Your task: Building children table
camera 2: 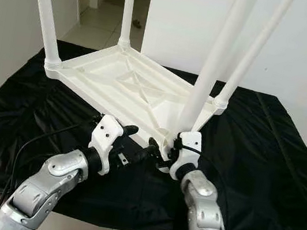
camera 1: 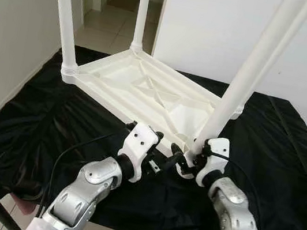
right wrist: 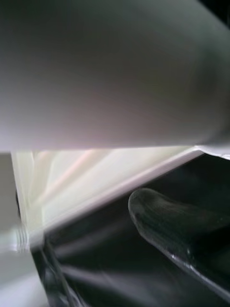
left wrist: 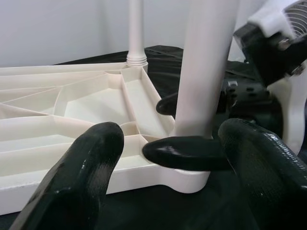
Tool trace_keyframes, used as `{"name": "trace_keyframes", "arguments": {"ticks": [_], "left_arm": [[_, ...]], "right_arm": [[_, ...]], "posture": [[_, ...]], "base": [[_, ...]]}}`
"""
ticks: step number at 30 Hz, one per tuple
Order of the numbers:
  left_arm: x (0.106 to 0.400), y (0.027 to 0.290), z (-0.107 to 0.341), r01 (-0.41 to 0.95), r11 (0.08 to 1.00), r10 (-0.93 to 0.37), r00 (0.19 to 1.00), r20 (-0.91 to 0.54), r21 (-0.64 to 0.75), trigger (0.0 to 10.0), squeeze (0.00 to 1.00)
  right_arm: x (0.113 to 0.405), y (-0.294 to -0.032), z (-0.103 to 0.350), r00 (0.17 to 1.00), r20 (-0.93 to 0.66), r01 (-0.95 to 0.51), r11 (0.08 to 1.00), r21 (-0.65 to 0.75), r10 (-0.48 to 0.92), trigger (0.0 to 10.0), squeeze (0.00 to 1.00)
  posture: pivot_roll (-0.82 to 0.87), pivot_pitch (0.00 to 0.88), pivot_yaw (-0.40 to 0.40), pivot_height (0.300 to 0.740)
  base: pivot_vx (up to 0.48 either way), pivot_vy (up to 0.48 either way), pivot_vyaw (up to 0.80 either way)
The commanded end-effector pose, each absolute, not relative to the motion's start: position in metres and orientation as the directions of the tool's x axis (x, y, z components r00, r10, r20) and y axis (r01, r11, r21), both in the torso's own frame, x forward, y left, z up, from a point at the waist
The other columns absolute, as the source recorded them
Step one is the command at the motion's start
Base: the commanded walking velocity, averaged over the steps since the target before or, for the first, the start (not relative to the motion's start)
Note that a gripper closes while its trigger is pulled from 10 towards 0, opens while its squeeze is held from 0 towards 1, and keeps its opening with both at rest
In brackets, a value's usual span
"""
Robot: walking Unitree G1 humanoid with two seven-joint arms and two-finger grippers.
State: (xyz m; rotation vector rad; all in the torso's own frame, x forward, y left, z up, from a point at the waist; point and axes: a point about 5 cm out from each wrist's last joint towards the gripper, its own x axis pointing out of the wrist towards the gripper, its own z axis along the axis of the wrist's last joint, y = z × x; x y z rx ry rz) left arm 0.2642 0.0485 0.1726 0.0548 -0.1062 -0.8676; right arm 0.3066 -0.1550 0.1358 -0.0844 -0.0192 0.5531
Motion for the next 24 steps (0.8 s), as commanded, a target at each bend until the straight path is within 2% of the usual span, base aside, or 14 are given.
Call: {"name": "trace_keyframes", "arguments": {"ticks": [1, 4, 5, 7, 8, 21, 24], "left_arm": [[0.264, 0.048, 0.173, 0.770, 0.632, -0.775, 0.629, 0.060, 0.091, 10.0, 0.00], [0.265, 0.048, 0.174, 0.770, 0.631, -0.776, 0.628, 0.060, 0.094, 10.0, 0.00], [0.265, 0.048, 0.174, 0.770, 0.631, -0.775, 0.629, 0.061, 0.095, 10.0, 0.00], [0.266, 0.048, 0.175, 0.769, 0.632, -0.775, 0.629, 0.062, 0.097, 10.0, 0.00], [0.266, 0.048, 0.175, 0.769, 0.631, -0.775, 0.628, 0.062, 0.098, 10.0, 0.00], [0.263, 0.048, 0.173, 0.772, 0.630, -0.777, 0.627, 0.059, 0.090, 10.0, 0.00], [0.263, 0.048, 0.175, 0.774, 0.626, -0.780, 0.623, 0.060, 0.092, 10.0, 0.00]], "right_arm": [[0.306, -0.162, 0.136, 0.732, -0.058, -0.679, 0.719, -0.150, 0.679, 10.0, 0.00], [0.307, -0.167, 0.132, 0.702, -0.105, -0.710, 0.681, -0.179, 0.705, 10.0, 0.00], [0.308, -0.169, 0.130, 0.691, -0.127, -0.721, 0.666, -0.190, 0.712, 4.8, 0.00], [0.308, -0.172, 0.125, 0.677, -0.159, -0.735, 0.646, -0.207, 0.719, 4.8, 0.00], [0.308, -0.173, 0.123, 0.666, -0.176, -0.745, 0.634, -0.208, 0.725, 0.0, 0.00], [0.304, -0.179, 0.112, 0.654, -0.186, -0.757, 0.634, -0.160, 0.734, 0.0, 0.00], [0.304, -0.171, 0.115, 0.735, -0.075, -0.677, 0.722, -0.145, 0.674, 0.0, 0.00]], "posture": [[0.03, 0.000, -0.041, 0.740], [0.04, 0.000, -0.040, 0.740], [0.04, 0.000, -0.039, 0.740], [0.04, 0.000, -0.038, 0.740], [0.04, 0.000, -0.038, 0.740], [0.04, 0.000, -0.041, 0.740], [0.04, 0.000, -0.039, 0.740]], "base": [[0.000, 0.000, 0.00], [0.000, 0.000, 0.00], [0.000, 0.000, 0.00], [0.000, 0.000, 0.00], [0.000, 0.000, 0.00], [0.000, 0.000, 0.00], [0.000, 0.000, 0.00]]}}
